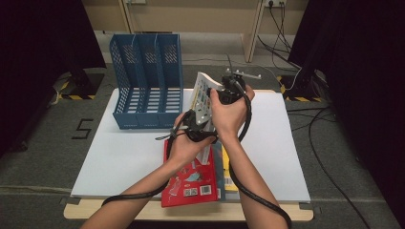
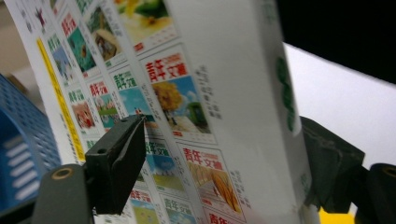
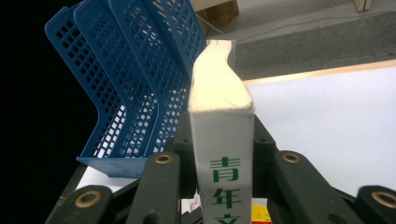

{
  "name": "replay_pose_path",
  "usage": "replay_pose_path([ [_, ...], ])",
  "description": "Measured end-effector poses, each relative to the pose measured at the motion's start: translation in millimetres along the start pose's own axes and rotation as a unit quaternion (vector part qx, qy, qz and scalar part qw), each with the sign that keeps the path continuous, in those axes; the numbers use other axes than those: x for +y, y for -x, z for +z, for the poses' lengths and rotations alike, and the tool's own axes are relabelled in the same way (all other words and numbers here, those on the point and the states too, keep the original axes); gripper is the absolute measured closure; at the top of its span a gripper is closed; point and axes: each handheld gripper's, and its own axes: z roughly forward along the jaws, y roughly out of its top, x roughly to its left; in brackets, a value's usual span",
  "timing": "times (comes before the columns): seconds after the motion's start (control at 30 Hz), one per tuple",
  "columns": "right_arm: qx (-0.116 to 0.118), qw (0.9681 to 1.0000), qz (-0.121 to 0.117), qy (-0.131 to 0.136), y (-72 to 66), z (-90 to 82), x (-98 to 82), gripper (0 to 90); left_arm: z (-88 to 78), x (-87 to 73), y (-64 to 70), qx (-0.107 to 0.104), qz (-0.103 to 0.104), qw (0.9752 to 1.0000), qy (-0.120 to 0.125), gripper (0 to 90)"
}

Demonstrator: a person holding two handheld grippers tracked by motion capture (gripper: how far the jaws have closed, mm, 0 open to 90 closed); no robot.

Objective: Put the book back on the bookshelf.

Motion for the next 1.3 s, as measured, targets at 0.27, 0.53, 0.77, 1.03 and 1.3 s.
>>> replay_pose_path([
  [0.27, 0.003, 1.0, -0.003, 0.004, -3.9, -2.1, 2.3, 72.0, 0.3, 2.5, -5.7, 0.017, 0.004, 0.9998, -0.006, 26.6],
  [0.53, -0.001, 0.9999, -0.016, 0.004, -9.2, -4.9, 0.5, 71.5, -0.6, -3.9, -7.9, 0.045, 0.002, 0.999, 0.007, 42.4],
  [0.77, -0.003, 0.9994, -0.034, 0.002, -19.3, -4.5, -2.9, 67.4, -9.5, -9.2, -7.5, 0.054, -0.011, 0.9985, 0.003, 52.4],
  [1.03, 0.002, 0.9983, -0.059, 0.001, -33.7, 1.6, -10.3, 51.8, -24.6, -24.0, -28.1, 0.04, -0.044, 0.998, 0.021, 72.4],
  [1.3, 0.093, 0.9918, -0.087, 0.009, -41.9, -16.6, -12.1, 53.4, -42.4, -43.9, -54.8, 0.043, -0.053, 0.9969, 0.039, 73.7],
])
